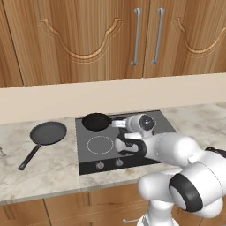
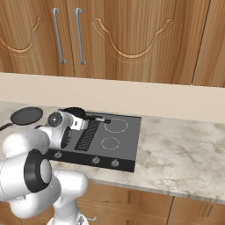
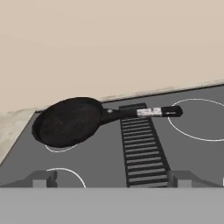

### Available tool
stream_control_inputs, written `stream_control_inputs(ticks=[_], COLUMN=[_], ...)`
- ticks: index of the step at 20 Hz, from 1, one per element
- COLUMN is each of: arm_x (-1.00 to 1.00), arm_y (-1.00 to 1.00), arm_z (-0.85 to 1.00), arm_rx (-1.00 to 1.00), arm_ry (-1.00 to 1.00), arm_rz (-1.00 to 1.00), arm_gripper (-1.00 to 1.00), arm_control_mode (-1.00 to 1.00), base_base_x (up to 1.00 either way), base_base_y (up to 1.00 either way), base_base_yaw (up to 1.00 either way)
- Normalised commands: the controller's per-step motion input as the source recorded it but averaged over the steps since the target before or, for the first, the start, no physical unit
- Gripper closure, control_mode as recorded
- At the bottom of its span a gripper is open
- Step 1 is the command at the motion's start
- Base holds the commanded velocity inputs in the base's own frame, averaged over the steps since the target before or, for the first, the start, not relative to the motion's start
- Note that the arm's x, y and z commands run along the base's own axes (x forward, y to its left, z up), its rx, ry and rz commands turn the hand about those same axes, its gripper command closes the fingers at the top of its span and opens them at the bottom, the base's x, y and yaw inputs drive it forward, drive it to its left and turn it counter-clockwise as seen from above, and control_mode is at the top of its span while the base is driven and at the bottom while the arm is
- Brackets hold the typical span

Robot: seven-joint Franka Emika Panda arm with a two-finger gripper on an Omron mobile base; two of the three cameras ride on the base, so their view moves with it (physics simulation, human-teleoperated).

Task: Place both pans onto different burners. Then place the squash and the fish on different pans.

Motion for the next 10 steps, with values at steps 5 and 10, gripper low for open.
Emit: stream_control_inputs(ticks=[5, 10], arm_x=[-0.11, 0.0], arm_y=[-0.09, -0.12], arm_z=[0.07, 0.0], arm_rx=[-0.01, 0.02], arm_ry=[0.0, 0.06], arm_rz=[0.01, 0.01], arm_gripper=[-1.0, -1.0], arm_control_mode=[-1.0, -1.0], base_base_x=[0.0, 0.0], base_base_y=[0.0, 0.0], base_base_yaw=[0.0, 0.0])
